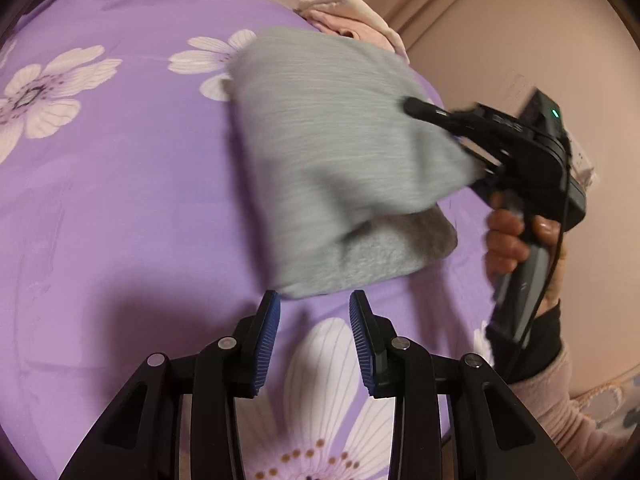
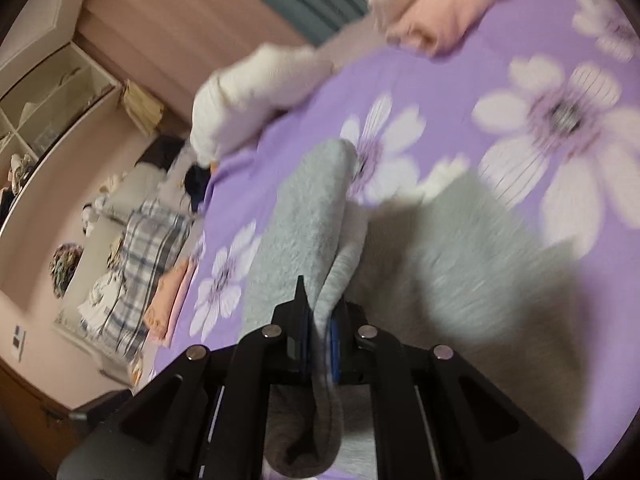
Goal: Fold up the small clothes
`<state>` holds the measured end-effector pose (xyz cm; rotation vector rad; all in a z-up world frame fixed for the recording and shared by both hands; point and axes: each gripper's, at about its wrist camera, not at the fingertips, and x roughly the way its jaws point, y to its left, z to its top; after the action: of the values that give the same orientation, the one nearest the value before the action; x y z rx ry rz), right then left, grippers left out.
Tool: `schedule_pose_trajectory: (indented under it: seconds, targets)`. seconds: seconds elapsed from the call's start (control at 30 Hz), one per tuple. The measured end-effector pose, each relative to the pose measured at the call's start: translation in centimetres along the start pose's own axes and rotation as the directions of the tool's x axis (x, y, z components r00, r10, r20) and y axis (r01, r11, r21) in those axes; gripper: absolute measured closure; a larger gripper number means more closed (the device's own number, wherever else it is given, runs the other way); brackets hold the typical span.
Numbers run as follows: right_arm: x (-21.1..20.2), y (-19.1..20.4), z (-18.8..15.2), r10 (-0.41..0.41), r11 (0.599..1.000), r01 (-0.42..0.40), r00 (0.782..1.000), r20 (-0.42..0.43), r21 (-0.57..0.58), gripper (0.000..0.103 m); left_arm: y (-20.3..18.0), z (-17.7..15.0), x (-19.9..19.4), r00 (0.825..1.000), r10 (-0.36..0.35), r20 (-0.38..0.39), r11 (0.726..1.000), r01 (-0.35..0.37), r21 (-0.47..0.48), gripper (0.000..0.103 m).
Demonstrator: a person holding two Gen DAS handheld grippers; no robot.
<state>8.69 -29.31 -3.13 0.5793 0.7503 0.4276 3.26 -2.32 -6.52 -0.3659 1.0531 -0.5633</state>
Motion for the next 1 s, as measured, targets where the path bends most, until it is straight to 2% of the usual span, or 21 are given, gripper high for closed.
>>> schedule_pose_trajectory:
  seconds: [0.07,0.17,0.23,0.33,0.47,0.57,0.7,0.83,1.0]
  targets:
    - [-1.7,-1.0,0.7,-0.052,0.999,0.052,0.998,0.047,0.004,0.094,0.1,0.1,-0.3,1.000,0.006,0.011,1.000,-0.006,-0.004,0.070]
    - [-2.9,-2.7,1.0,-0.116,0.993,0.116,0.991,0.064,0.007,0.094,0.1,0.5,-0.4,1.000,0.007,0.020,1.000,-0.006,-0.009,0.070]
    - [-2.3,-4.4,0.6,-0.195,0.980,0.195,0.980,0.027,0.027,0.094,-0.2,1.1,-0.5,0.999,-0.006,0.032,1.000,0.006,-0.014,0.070]
    - [-0.8,-6.7,-0.5,-0.240,0.969,0.242,0.970,-0.040,0.049,0.094,-1.5,2.9,-0.8,0.998,-0.013,0.067,1.000,0.012,0.012,0.070]
    - [0.1,-7.2,-1.4,-0.211,0.976,0.213,0.976,-0.057,0.036,0.094,-4.2,6.2,-0.5,0.994,-0.019,0.112,0.997,0.011,0.076,0.070]
    - [0.5,-6.5,-1.4,-0.202,0.979,0.203,0.978,-0.056,0.011,0.093,-6.4,8.7,0.6,0.991,-0.056,0.118,0.992,0.041,0.123,0.070]
    - [0.1,-6.8,-1.6,-0.219,0.976,0.219,0.974,-0.057,0.010,0.093,-8.2,11.7,2.9,0.989,-0.020,0.145,0.983,-0.007,0.182,0.070]
    - [-1.0,-7.1,-1.5,-0.218,0.976,0.219,0.974,-0.065,0.011,0.093,-7.4,12.5,5.9,0.996,0.020,0.087,0.985,-0.035,0.167,0.070]
    - [-1.4,-7.0,-1.9,-0.227,0.974,0.227,0.970,-0.083,-0.005,0.093,-7.0,11.5,7.7,0.996,0.080,0.049,0.973,-0.088,0.211,0.070]
